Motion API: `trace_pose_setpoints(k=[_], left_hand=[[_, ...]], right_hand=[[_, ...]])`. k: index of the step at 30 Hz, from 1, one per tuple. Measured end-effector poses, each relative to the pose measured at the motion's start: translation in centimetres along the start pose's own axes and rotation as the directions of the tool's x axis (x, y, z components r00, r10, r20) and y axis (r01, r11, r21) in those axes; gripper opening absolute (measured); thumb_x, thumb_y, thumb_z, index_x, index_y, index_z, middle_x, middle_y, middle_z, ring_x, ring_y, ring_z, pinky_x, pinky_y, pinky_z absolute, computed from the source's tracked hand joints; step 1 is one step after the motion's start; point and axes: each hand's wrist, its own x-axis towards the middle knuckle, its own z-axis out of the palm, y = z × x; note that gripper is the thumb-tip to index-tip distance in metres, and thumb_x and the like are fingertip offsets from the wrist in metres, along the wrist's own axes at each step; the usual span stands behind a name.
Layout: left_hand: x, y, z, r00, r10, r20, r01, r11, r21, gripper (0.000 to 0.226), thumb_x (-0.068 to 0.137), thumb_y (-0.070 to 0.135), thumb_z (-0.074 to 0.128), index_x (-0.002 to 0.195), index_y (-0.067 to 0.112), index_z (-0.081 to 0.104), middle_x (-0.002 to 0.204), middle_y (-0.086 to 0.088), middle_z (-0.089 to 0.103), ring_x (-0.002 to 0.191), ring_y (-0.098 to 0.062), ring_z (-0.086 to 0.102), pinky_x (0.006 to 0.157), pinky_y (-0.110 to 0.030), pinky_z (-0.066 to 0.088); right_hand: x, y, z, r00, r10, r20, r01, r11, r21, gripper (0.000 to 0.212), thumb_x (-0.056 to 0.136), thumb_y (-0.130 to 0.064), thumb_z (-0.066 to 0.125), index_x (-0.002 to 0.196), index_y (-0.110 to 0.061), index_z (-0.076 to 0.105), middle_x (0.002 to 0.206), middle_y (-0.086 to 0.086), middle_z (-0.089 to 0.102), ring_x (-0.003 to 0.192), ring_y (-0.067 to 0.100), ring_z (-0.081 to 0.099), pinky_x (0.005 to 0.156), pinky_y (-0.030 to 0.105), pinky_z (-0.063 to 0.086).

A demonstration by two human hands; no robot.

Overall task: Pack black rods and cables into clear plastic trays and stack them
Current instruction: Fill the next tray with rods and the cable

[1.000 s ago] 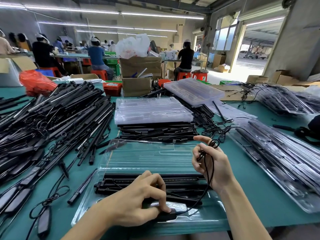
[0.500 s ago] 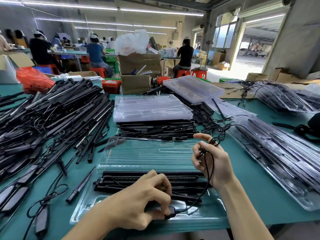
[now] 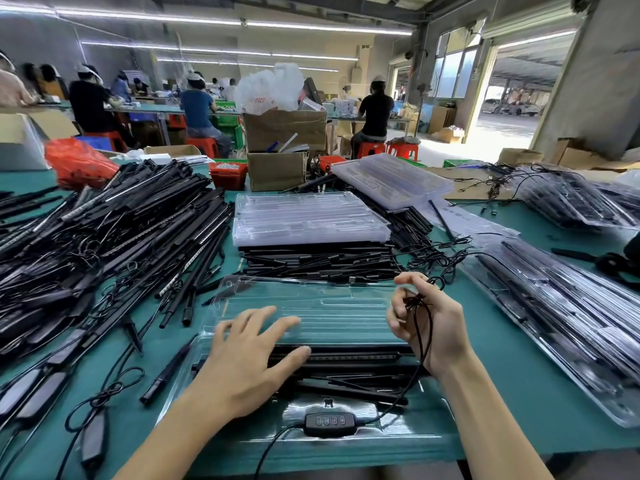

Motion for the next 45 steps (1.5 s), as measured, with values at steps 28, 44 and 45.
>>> trace_pose_setpoints(k=[28,44,45], left_hand=[[0.4,-0.3,1.3,0.996,-0.093,0.012,0.089,0.980,0.180,0.090,0.064,0.097,-0.003,0.146,0.062,-0.014,0.168,0.005,-0.009,0.152,-0.017,-0.022,0.118,-0.054,-0.020],[0.3,-0.5,1.4,0.997,-0.080,-0.003,0.079,0.985,0.155,0.089,0.066,0.097,0.001,0.147,0.061,-0.010,0.168,0.005,-0.005,0.151,-0.016,-0.022,0.119,-0.053,-0.019],[0.3,-0.5,1.4,0.997,-0.080,-0.002,0.080,0.985,0.155,0.089,0.066,0.097,0.001,0.147,0.061,-0.010,0.168,0.006,-0.005,0.151,-0.016,-0.022,0.119,-0.053,-0.019]], right_hand=[[-4.2,-1.7,-2.1,0.856,0.314,0.410,0.073,0.712,-0.698,0.039,0.076,-0.038,0.075,0.056,-0.019,0.049,0.061,0.008,0.051,0.056,0.018,0.039,0.054,0.024,0.029],[-6.0,1.1,-2.5,0.925,-0.073,0.372,0.376,0.290,-0.880,0.055,0.060,-0.063,0.083,0.063,-0.019,0.050,0.063,-0.006,0.046,0.057,0.008,0.037,0.054,0.022,0.031],[-6.2,1.1,-2.5,0.923,-0.076,0.377,0.383,0.272,-0.883,0.056,0.060,-0.064,0.082,0.066,-0.021,0.048,0.061,-0.005,0.044,0.056,0.008,0.035,0.053,0.023,0.030]])
